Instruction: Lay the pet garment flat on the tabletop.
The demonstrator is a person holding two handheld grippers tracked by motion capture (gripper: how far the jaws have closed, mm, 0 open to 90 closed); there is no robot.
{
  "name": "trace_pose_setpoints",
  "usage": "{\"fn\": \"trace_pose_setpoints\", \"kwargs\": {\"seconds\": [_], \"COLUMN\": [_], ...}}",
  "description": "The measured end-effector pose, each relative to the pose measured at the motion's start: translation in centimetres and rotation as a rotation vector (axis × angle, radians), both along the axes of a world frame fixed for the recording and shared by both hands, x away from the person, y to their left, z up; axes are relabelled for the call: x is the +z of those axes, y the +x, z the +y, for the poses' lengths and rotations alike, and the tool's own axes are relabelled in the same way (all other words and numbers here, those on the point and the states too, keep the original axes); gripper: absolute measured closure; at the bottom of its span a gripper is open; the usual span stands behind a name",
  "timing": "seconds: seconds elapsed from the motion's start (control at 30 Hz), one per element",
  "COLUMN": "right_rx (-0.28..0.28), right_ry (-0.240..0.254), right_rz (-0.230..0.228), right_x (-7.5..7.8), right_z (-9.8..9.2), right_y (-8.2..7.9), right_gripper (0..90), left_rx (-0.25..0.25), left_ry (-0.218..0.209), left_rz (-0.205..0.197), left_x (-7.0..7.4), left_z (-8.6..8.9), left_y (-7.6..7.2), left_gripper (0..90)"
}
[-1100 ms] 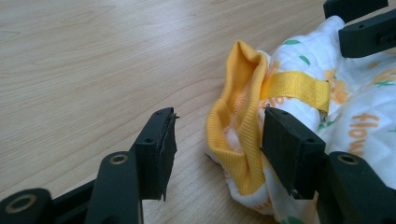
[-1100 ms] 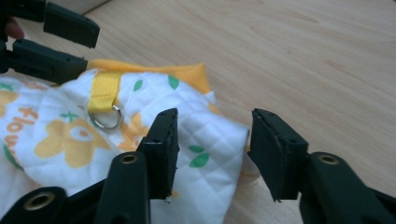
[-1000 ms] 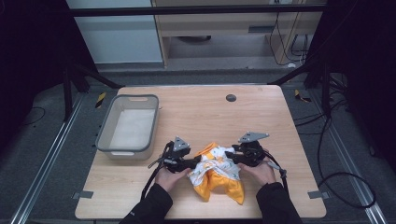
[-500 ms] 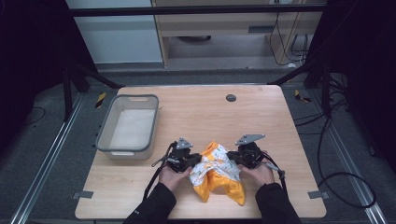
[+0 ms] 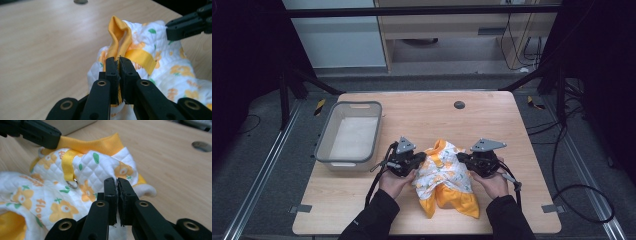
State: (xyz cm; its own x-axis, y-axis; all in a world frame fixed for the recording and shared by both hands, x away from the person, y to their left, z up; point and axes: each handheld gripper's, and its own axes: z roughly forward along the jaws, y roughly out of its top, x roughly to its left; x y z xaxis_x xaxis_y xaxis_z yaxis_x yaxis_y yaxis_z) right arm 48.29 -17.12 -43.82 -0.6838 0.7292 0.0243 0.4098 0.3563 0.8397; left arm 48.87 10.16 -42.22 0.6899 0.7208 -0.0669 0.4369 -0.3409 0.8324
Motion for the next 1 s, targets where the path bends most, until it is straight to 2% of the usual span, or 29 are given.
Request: {"fn": "trace_pose_setpoints", "kwargs": {"seconds": [0.07,0.13,0.2,0.27,0.3,0.43,0.47,0.5,0.53,0.57,0.6,0.67,0.7,0.73,0.77,0.8,0.83,0.9,1.0], "right_rx": [-0.013,-0.037,-0.051,-0.054,-0.059,-0.070,-0.065,-0.059,-0.057,-0.057,-0.051,-0.049,-0.049,-0.057,-0.057,-0.070,-0.070,-0.086,-0.132], "right_ry": [0.017,0.037,0.037,0.035,0.032,0.008,-0.016,-0.038,-0.054,-0.054,-0.082,-0.086,-0.086,-0.065,-0.065,-0.017,-0.017,0.016,0.011], "right_rz": [-0.037,-0.067,-0.085,-0.084,-0.078,-0.042,0.005,0.015,0.040,0.040,0.076,0.091,0.091,0.077,0.077,0.061,0.061,0.037,0.008], "right_x": [0.3,0.6,0.7,0.6,0.5,-0.4,-1.0,-1.3,-1.7,-1.7,-2.4,-2.6,-2.6,-2.2,-2.2,-1.5,-1.5,-0.8,-0.4], "right_z": [-0.2,-0.4,-0.6,-0.7,-0.7,-0.9,-0.9,-0.8,-0.8,-0.8,-0.7,-0.8,-0.8,-1.1,-1.1,-1.6,-1.6,-2.1,-2.9], "right_y": [-0.2,-0.4,-0.6,-0.6,-0.6,-0.5,-0.4,-0.4,-0.3,-0.3,-0.2,-0.1,-0.1,0.1,0.1,0.2,0.2,0.5,1.1], "right_gripper": [86.0,85.9,85.8,85.6,85.4,84.5,83.1,82.4,81.5,81.5,79.2,76.5,76.5,74.2,74.2,72.4,72.4,71.1,68.2], "left_rx": [0.005,0.011,0.017,0.023,0.024,0.034,0.036,0.037,0.037,0.039,0.058,0.062,0.076,0.081,0.089,0.095,0.106,0.111,0.104], "left_ry": [0.012,0.017,0.024,0.028,0.027,0.078,0.088,0.091,0.091,0.089,0.084,0.076,0.065,0.062,0.052,0.043,0.039,0.038,0.060], "left_rz": [-0.039,-0.061,-0.075,-0.076,-0.070,-0.040,-0.030,0.007,0.007,0.013,0.007,0.003,-0.008,-0.016,-0.019,-0.021,-0.025,-0.030,-0.024], "left_x": [1.3,1.9,2.4,2.5,2.3,0.6,0.1,-1.1,-1.1,-1.6,-2.1,-2.1,-2.0,-1.9,-1.7,-1.4,-1.2,-0.9,-1.2], "left_z": [-0.3,-0.7,-1.1,-1.5,-1.8,-2.9,-3.1,-3.2,-3.2,-3.2,-2.9,-2.5,-2.0,-1.6,-1.0,-0.5,0.0,1.1,1.9], "left_y": [0.2,0.4,0.8,1.2,1.4,2.3,2.5,2.8,2.8,2.9,2.9,2.9,2.8,2.7,2.7,2.7,2.6,2.5,2.4], "left_gripper": [86.0,86.0,86.0,86.0,85.9,85.2,83.8,81.0,76.5,76.5,64.6,57.1,57.1,52.3,52.3,49.7,49.7,47.7,45.2]}}
